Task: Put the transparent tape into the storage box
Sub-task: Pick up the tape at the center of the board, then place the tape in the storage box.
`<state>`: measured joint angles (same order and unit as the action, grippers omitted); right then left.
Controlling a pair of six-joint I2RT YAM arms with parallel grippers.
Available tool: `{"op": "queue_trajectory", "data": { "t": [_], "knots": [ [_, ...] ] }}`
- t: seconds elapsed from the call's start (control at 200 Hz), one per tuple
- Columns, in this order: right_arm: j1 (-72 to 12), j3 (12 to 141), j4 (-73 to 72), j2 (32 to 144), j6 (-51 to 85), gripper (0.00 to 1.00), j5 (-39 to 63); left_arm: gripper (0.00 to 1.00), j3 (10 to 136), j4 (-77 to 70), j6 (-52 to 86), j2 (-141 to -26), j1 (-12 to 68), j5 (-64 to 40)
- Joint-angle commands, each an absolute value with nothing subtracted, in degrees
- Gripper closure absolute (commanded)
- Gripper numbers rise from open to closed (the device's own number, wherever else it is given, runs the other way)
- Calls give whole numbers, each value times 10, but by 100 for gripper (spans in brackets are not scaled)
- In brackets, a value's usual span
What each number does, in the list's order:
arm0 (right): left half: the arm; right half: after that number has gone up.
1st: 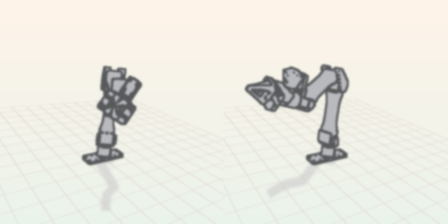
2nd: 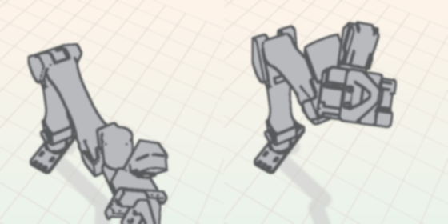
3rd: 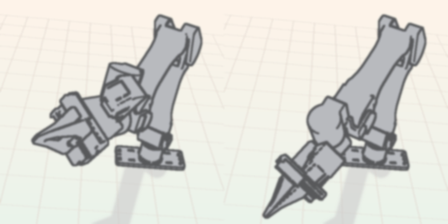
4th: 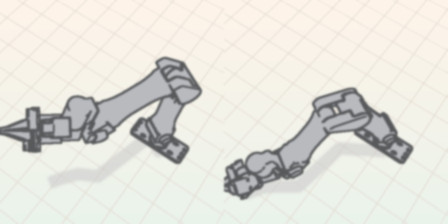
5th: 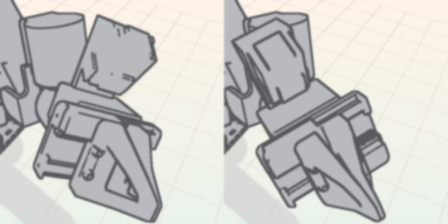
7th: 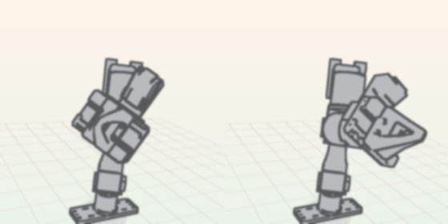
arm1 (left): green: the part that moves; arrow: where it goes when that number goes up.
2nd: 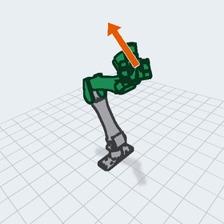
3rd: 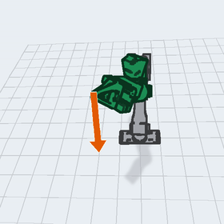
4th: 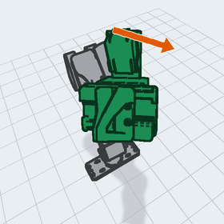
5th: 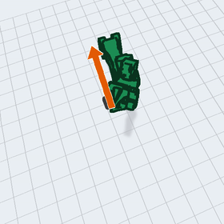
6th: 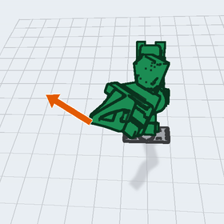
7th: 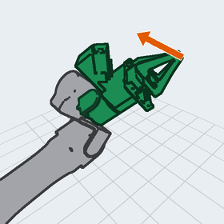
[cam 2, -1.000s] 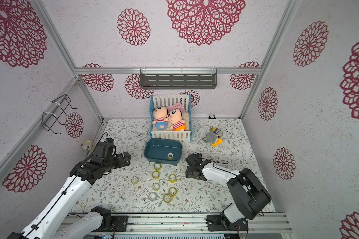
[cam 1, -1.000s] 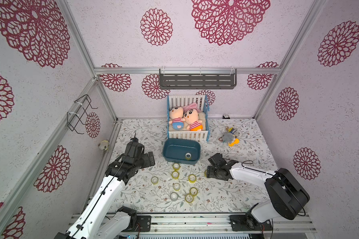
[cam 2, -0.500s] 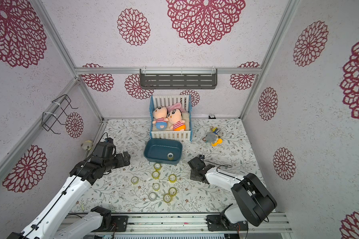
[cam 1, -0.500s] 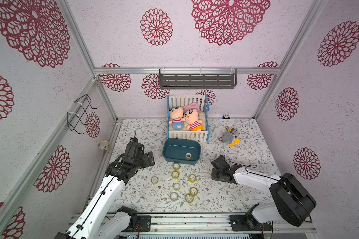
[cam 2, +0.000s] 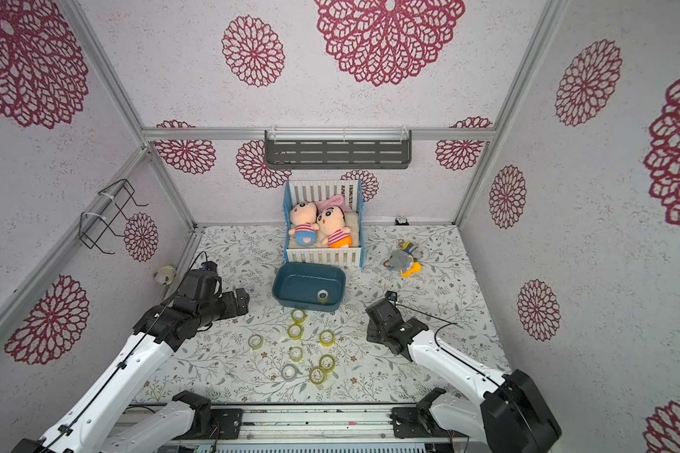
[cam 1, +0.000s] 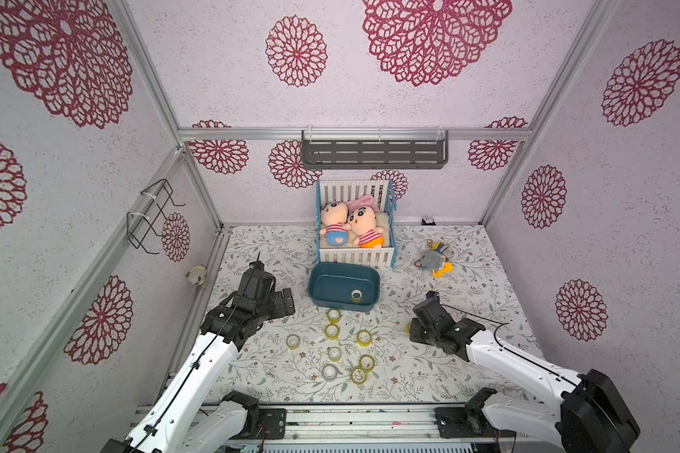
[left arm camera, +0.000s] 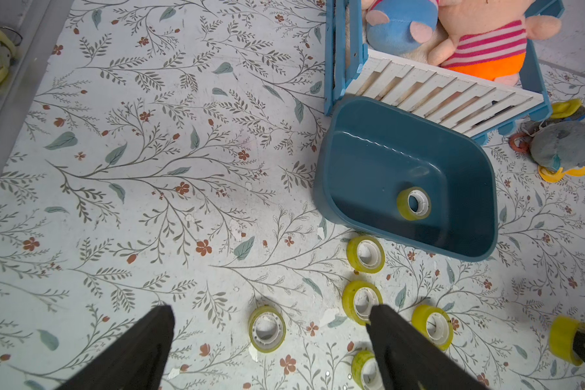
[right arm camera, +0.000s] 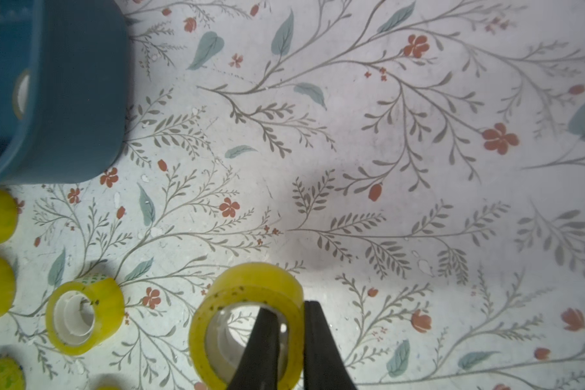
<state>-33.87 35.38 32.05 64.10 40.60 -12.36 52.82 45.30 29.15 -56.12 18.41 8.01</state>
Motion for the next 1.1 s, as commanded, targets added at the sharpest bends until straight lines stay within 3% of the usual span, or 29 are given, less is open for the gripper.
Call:
{"op": "queue_trajectory", "data": {
  "t": [0.0,0.44,0.611,0.766,0.896,1.096],
  "knots": [
    [-336,369,348,604,404,100,-127,3,531,447,287,-554,190,71],
    [-337,481,320,640,369,100,-48,3,512,397,281,-528,198,-2],
    [-337,589,304,733,363,100,-29,3,524,401,280,-533,181,2],
    [-337,727,315,855,335,100,-29,3,585,384,269,-603,106,-130],
    [-337,832,346,964,324,100,-36,3,619,376,257,-674,86,-133],
    [-347,877,354,1055,339,100,-52,3,545,319,274,-671,85,-140]
  ]
}}
